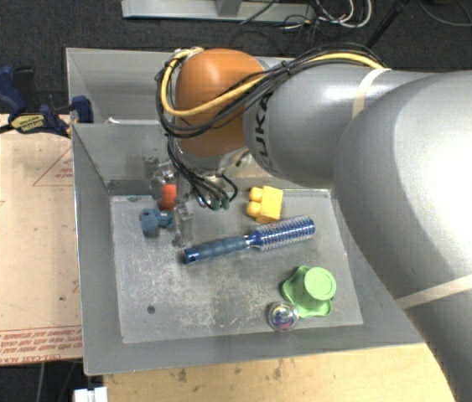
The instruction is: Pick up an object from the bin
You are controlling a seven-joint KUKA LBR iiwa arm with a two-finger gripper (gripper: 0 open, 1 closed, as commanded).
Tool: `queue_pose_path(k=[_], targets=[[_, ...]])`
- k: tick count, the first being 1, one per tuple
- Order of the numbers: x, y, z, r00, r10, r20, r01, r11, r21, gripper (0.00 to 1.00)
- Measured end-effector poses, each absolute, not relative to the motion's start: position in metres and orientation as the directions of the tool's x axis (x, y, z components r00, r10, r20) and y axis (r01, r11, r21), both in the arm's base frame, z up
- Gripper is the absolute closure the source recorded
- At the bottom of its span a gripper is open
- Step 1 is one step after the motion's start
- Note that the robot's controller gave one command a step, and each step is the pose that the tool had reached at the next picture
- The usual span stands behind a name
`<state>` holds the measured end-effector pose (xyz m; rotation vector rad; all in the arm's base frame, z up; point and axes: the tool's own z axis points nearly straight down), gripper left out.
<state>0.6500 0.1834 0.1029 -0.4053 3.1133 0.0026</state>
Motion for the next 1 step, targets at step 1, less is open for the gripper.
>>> queue_pose_path(k=[1], targets=[[0.6528,0.1796,0.0753,-0.987,-0.16,-0.017,-0.16,0.987,0.006,0.0]])
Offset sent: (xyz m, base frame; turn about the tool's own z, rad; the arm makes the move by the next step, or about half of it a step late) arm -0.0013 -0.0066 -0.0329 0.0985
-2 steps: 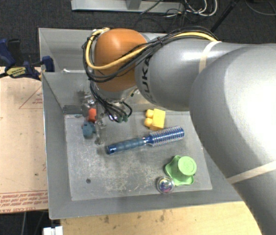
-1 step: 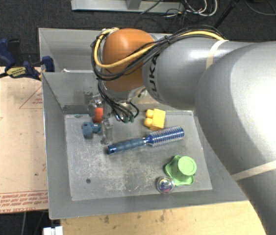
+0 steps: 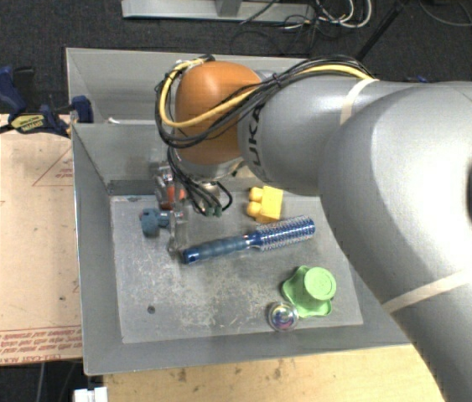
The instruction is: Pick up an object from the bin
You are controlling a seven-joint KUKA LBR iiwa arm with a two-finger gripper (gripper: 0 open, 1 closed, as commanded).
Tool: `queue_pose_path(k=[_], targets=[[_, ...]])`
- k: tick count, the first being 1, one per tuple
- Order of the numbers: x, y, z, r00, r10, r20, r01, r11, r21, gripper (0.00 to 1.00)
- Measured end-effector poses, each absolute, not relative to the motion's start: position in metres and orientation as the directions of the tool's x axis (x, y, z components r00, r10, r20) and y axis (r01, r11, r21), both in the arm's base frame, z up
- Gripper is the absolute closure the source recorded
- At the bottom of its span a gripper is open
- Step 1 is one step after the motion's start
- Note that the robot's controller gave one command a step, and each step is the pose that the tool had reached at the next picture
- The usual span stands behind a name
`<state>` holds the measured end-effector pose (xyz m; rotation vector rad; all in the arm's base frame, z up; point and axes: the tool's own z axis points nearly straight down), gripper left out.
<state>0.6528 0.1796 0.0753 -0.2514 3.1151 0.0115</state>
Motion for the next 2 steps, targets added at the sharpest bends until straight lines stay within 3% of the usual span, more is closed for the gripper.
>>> queue_pose_path(k=[1,2], targets=[[0.6536,0.1852,0.0754,-0.989,-0.145,-0.015,-0.145,0.989,0.004,0.0],[0.6518,0.1841,0.0723,-0.99,-0.143,-0.008,-0.143,0.99,0.003,1.0]])
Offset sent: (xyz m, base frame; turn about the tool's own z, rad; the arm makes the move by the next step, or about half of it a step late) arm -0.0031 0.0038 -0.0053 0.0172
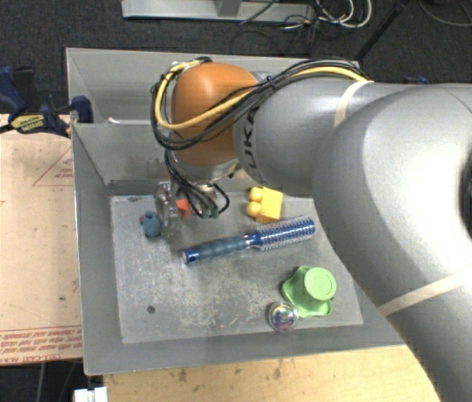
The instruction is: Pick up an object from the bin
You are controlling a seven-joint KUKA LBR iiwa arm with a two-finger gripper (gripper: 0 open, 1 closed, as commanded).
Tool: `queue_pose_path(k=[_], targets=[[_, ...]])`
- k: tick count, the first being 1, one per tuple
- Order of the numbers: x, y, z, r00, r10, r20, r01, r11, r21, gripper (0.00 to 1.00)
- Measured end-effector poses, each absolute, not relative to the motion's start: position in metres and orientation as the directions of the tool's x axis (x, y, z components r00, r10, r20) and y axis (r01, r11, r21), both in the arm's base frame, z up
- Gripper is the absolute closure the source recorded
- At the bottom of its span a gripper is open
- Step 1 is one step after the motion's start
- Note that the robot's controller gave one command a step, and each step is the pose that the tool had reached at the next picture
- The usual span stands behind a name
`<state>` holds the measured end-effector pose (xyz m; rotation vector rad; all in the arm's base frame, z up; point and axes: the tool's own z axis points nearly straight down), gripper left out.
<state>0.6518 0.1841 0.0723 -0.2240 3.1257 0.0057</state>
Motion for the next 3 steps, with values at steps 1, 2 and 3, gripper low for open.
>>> queue_pose_path(k=[1,2,3], targets=[[0.654,0.185,0.115,-0.99,-0.142,-0.008,-0.142,0.99,0.003,1.0],[0.655,0.185,0.135,-0.99,-0.142,-0.006,-0.142,0.99,0.002,1.0],[0.657,0.186,0.175,-0.99,-0.141,-0.009,-0.141,0.99,0.003,1.0]])
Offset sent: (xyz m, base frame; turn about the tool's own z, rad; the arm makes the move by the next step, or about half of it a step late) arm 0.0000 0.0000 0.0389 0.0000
